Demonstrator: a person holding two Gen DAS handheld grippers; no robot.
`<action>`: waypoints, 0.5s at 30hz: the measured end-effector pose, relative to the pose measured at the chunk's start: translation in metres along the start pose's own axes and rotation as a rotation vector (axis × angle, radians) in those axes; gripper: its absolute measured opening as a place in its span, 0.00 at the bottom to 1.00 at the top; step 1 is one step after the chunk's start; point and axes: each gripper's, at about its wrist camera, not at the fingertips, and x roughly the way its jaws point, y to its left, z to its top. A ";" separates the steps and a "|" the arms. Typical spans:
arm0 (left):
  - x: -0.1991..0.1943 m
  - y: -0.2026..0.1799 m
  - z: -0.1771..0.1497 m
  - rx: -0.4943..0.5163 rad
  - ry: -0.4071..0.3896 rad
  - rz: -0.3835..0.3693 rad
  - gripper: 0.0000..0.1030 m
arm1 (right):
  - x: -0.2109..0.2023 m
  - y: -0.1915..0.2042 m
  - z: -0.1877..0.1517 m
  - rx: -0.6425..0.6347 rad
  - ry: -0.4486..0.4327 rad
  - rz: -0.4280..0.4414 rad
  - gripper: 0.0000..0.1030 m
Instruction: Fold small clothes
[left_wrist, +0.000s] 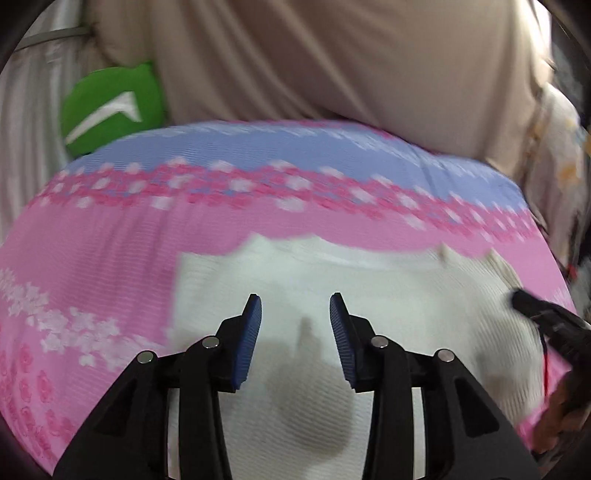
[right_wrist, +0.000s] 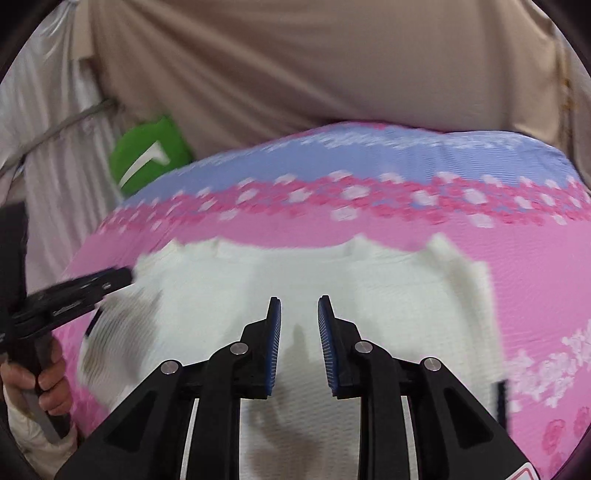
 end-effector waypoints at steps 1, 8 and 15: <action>0.006 -0.011 -0.005 0.023 0.020 -0.007 0.36 | 0.010 0.017 -0.007 -0.041 0.030 0.031 0.20; 0.029 0.017 -0.029 -0.024 0.111 0.037 0.37 | 0.015 -0.028 -0.031 0.010 0.068 -0.103 0.09; 0.005 0.069 -0.046 -0.127 0.105 0.092 0.34 | -0.042 -0.156 -0.056 0.308 0.023 -0.280 0.00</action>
